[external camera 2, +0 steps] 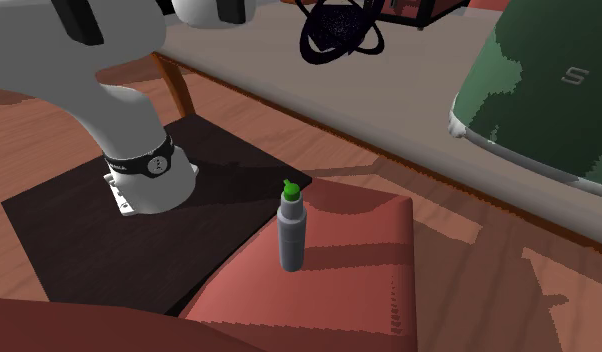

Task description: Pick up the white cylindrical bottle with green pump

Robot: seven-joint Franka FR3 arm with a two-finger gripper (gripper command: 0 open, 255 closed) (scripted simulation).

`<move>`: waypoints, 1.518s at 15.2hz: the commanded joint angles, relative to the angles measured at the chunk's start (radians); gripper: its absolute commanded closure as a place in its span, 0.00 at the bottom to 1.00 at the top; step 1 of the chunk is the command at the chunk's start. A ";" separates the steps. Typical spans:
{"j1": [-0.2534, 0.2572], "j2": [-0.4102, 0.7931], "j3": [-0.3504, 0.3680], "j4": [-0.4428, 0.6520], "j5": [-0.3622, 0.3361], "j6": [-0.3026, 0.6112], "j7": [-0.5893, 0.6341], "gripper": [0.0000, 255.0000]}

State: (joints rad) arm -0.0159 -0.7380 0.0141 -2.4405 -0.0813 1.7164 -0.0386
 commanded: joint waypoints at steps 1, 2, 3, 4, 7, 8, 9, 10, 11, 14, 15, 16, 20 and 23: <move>0.000 0.000 0.000 0.000 0.000 0.000 0.000 0.00; 0.002 0.004 0.000 -0.028 0.013 0.028 0.012 0.00; 0.005 0.009 0.001 -0.055 0.026 0.057 0.023 0.00; 0.007 0.016 0.001 -0.081 0.039 0.086 0.034 0.00; 0.018 0.045 0.005 -0.154 0.080 0.179 0.065 0.00; 0.022 0.058 0.006 -0.177 0.095 0.212 0.074 0.00; 0.027 0.072 0.008 -0.198 0.110 0.245 0.083 0.00; 0.033 0.088 0.009 -0.218 0.126 0.279 0.092 0.00; 0.039 0.106 0.011 -0.238 0.142 0.314 0.100 0.00; 0.061 0.171 0.017 -0.287 0.195 0.424 0.119 0.00; 0.070 0.197 0.019 -0.301 0.215 0.462 0.124 0.00; 0.080 0.224 0.020 -0.314 0.235 0.500 0.128 0.00; 0.083 0.256 0.021 -0.336 0.242 0.554 0.121 0.00; 0.086 0.290 0.021 -0.355 0.248 0.607 0.114 0.00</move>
State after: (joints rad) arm 0.0686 -0.4579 0.0344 -2.7899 0.1646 2.3073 0.0772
